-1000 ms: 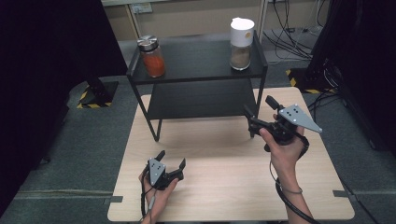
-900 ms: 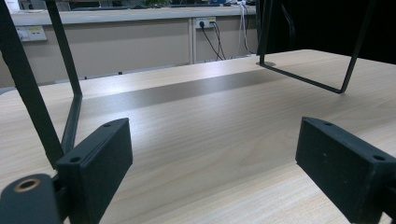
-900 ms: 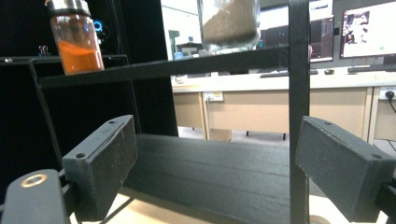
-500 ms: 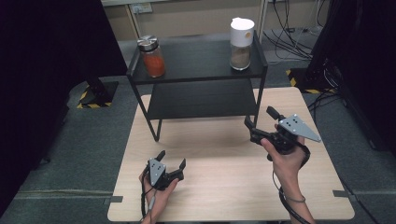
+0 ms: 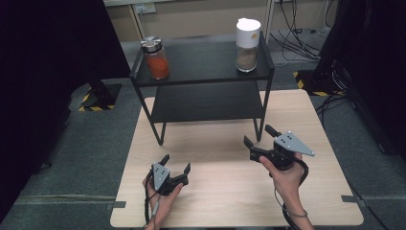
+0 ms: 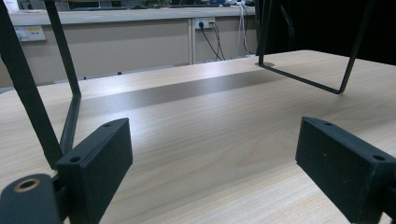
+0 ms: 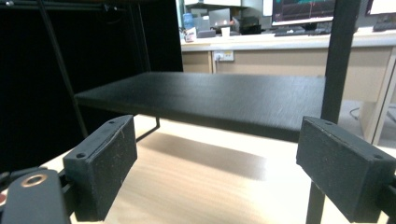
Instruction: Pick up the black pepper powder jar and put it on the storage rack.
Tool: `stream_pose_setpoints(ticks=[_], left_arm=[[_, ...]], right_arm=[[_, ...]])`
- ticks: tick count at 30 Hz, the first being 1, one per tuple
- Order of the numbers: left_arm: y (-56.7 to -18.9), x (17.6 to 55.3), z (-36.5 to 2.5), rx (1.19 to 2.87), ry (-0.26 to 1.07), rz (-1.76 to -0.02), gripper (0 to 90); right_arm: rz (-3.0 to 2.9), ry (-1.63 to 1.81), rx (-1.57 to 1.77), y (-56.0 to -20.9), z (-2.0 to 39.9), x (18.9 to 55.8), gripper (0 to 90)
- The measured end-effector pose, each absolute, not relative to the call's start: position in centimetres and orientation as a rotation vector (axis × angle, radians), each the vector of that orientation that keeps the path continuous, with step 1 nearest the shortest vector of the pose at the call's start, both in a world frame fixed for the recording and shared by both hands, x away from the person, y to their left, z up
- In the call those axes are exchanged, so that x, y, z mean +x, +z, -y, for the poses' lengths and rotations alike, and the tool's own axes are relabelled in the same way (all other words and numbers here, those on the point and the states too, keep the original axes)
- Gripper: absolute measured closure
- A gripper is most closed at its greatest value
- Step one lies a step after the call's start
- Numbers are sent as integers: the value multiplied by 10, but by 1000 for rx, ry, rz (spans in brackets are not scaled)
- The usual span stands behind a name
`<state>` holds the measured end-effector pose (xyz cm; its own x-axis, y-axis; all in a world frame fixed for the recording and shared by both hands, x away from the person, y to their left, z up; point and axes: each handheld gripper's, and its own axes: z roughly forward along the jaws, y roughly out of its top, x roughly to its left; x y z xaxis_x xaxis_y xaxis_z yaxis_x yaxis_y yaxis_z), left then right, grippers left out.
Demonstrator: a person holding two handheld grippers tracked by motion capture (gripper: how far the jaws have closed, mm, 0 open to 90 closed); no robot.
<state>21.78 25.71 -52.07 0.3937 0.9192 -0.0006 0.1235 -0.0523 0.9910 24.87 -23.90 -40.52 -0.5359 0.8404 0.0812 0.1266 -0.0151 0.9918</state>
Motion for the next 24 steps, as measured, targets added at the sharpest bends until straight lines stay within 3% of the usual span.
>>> stream_pose_setpoints(ticks=[24], left_arm=[[-521, 218, -257, 1484, 855, -986, 104]], right_arm=[[-1792, 1542, 1118, -458, 238, 242, 125]])
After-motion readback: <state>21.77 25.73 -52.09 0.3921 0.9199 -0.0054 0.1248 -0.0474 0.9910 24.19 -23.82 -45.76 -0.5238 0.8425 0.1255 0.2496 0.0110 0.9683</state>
